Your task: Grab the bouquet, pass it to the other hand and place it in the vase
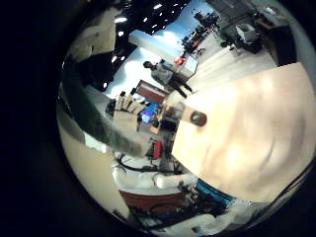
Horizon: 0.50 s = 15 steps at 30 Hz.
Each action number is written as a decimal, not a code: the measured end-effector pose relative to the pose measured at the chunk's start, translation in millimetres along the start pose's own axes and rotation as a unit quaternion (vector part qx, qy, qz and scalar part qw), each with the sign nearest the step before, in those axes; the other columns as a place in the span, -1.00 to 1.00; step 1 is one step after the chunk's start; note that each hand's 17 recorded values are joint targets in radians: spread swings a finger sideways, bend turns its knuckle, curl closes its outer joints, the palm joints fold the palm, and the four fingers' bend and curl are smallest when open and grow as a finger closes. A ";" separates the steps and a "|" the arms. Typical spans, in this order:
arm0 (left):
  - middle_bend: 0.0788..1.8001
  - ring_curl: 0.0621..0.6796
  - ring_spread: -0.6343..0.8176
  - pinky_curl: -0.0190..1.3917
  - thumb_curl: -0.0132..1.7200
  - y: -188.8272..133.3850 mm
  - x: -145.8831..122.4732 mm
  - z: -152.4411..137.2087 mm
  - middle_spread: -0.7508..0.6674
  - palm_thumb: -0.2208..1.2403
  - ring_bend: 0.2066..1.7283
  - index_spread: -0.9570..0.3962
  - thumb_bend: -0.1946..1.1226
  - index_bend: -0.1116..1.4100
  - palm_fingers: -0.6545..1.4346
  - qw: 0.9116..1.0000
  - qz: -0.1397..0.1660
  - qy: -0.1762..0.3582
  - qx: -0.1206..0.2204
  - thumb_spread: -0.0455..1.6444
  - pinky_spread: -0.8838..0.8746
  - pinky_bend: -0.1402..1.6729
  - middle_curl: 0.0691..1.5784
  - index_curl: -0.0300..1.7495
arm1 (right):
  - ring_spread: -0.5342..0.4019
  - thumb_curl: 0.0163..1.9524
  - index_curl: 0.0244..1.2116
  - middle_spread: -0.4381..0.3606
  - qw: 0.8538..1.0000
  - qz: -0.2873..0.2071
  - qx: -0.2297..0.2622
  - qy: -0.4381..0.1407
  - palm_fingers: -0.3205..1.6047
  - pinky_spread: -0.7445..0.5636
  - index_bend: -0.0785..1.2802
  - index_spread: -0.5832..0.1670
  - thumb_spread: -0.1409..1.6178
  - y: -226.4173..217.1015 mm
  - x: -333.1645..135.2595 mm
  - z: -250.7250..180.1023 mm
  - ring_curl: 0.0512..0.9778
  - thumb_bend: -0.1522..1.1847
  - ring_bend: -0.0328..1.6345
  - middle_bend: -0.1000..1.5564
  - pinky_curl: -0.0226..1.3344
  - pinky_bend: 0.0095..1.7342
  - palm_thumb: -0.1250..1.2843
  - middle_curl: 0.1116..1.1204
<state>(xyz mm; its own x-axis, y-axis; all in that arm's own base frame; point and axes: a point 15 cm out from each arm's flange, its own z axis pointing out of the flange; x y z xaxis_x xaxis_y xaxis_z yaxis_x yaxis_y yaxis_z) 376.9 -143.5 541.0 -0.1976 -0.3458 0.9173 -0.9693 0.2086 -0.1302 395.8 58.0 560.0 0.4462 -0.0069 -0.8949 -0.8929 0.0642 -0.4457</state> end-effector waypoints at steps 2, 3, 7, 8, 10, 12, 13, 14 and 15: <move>-0.84 -0.53 0.52 -0.82 -0.63 -1.8 0.0 1.4 0.43 -0.40 -0.52 0.49 -0.74 -0.64 -0.16 1.000 -0.008 0.008 0.001 0.31 0.60 -0.21 -0.62 -0.60 | -0.23 0.22 0.39 -0.21 0.999 0.000 -0.027 -0.022 0.54 -0.16 0.86 -0.02 0.04 12.0 -0.3 16.1 0.26 -0.67 0.84 0.78 0.19 0.48 0.84 0.28; -0.84 -0.53 0.52 -0.82 -0.63 -2.5 0.5 3.1 0.43 -0.39 -0.52 0.49 -0.74 -0.64 -0.16 1.000 -0.011 0.010 -0.001 0.31 0.60 -0.21 -0.62 -0.60 | -0.23 0.23 0.39 -0.21 0.999 0.000 -0.035 -0.027 0.54 -0.16 0.86 -0.02 0.04 15.5 0.0 21.2 0.26 -0.67 0.84 0.78 0.20 0.48 0.83 0.28; -0.84 -0.54 0.52 -0.82 -0.63 -3.5 -2.6 13.6 0.44 -0.39 -0.51 0.50 -0.74 -0.63 -0.16 0.999 -0.017 0.020 -0.018 0.30 0.60 -0.21 -0.61 -0.60 | -0.23 0.26 0.38 -0.21 0.997 -0.002 -0.069 -0.040 0.54 -0.17 0.87 -0.02 0.04 25.5 -0.2 47.1 0.27 -0.68 0.84 0.78 0.22 0.47 0.83 0.27; -0.84 -0.55 0.52 -0.82 -0.63 -3.9 -4.2 10.8 0.44 -0.39 -0.50 0.50 -0.74 -0.63 -0.17 0.999 -0.018 0.022 -0.016 0.30 0.60 -0.20 -0.61 -0.60 | -0.23 0.26 0.38 -0.21 0.996 -0.001 -0.082 -0.044 0.54 -0.17 0.87 -0.02 0.04 29.1 0.5 57.1 0.27 -0.68 0.84 0.78 0.23 0.46 0.83 0.27; -0.84 -0.55 0.52 -0.83 -0.63 -6.1 -2.8 9.7 0.44 -0.38 -0.50 0.50 -0.74 -0.63 -0.16 0.999 -0.019 0.028 -0.014 0.29 0.60 -0.20 -0.61 -0.60 | -0.23 0.28 0.37 -0.21 0.993 0.008 -0.107 -0.044 0.54 -0.16 0.88 -0.02 0.04 38.3 12.2 69.2 0.27 -0.68 0.84 0.79 0.24 0.45 0.83 0.27; -0.84 -0.56 0.52 -0.83 -0.62 -8.8 1.1 14.7 0.44 -0.39 -0.50 0.51 -0.74 -0.63 -0.17 0.999 -0.024 0.040 -0.019 0.29 0.60 -0.20 -0.61 -0.60 | -0.23 0.29 0.37 -0.21 0.992 0.018 -0.120 -0.038 0.54 -0.16 0.88 -0.01 0.04 43.6 31.1 69.3 0.27 -0.69 0.85 0.79 0.25 0.45 0.83 0.26; -0.84 -0.56 0.52 -0.83 -0.62 -10.1 0.7 18.8 0.44 -0.39 -0.50 0.51 -0.75 -0.62 -0.16 0.998 -0.028 0.046 -0.025 0.28 0.59 -0.20 -0.61 -0.60 | -0.23 0.29 0.37 -0.21 0.991 0.022 -0.124 -0.037 0.54 -0.16 0.88 -0.01 0.04 45.4 35.8 69.6 0.27 -0.69 0.85 0.79 0.26 0.45 0.83 0.26; -0.84 -0.57 0.52 -0.83 -0.62 -11.6 0.5 22.3 0.44 -0.39 -0.50 0.51 -0.75 -0.62 -0.16 0.998 -0.032 0.054 -0.032 0.28 0.59 -0.20 -0.61 -0.60 | -0.23 0.30 0.37 -0.21 0.991 0.023 -0.129 -0.034 0.53 -0.16 0.88 -0.01 0.05 47.4 38.9 71.9 0.27 -0.69 0.85 0.79 0.27 0.45 0.83 0.26; -0.84 -0.57 0.52 -0.83 -0.62 -12.4 0.1 22.0 0.44 -0.38 -0.50 0.52 -0.74 -0.62 -0.16 0.997 -0.034 0.063 -0.035 0.28 0.59 -0.20 -0.61 -0.60 | -0.23 0.31 0.36 -0.21 0.990 0.022 -0.134 -0.033 0.53 -0.16 0.88 -0.01 0.04 49.0 40.1 75.9 0.27 -0.68 0.85 0.79 0.28 0.44 0.84 0.26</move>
<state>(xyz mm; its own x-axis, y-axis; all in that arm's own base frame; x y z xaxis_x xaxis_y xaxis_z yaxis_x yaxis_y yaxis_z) 385.7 -166.2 534.5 -0.1072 -0.2447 0.9637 -0.9664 0.2533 -0.0432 374.4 136.7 504.0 0.4008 0.0563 -0.9144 -0.8920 -0.2037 -0.4035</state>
